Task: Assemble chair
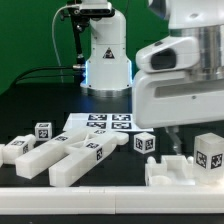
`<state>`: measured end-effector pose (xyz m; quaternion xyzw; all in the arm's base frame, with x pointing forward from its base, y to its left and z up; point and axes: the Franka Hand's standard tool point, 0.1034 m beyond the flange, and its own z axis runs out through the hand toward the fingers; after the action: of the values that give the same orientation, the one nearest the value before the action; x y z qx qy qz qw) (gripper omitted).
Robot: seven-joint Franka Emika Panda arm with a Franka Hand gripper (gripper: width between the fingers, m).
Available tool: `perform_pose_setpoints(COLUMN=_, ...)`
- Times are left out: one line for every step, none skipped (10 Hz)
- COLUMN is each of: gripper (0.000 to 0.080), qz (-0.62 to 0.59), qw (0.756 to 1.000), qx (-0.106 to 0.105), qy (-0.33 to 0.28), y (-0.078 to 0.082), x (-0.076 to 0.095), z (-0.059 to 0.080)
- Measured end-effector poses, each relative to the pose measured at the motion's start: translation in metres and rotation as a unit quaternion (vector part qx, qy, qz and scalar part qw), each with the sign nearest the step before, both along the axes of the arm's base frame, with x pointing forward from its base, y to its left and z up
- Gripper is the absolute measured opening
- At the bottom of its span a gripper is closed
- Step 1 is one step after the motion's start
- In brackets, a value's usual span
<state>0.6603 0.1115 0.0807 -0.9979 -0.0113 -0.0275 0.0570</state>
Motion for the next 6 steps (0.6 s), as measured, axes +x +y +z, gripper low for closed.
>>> perform_pose_setpoints(gripper=0.0476, qz=-0.008, qw=1.000, qx=0.000, qy=0.001, y=-0.0002, x=-0.0002, z=-0.0007)
perform_pose_setpoints(gripper=0.0476, qz=-0.015, qw=1.000, qx=0.001, qy=0.002, y=0.0001, x=-0.0002, z=-0.0007)
perform_pose_setpoints(gripper=0.0293, qz=-0.050, qw=0.999, qx=0.004, qy=0.006, y=0.0001, x=-0.0003, z=-0.0009)
perform_pose_setpoints(gripper=0.0285, qz=-0.098, qw=0.995, qx=0.006, qy=0.012, y=-0.0014, x=-0.0001, z=-0.0012)
perform_pose_setpoints(gripper=0.0285, qz=-0.127, qw=0.992, qx=0.007, qy=0.015, y=-0.0015, x=0.0000, z=-0.0016)
perform_pose_setpoints(gripper=0.0285, qz=-0.208, qw=0.978, qx=0.008, qy=0.022, y=-0.0026, x=0.0011, z=-0.0018)
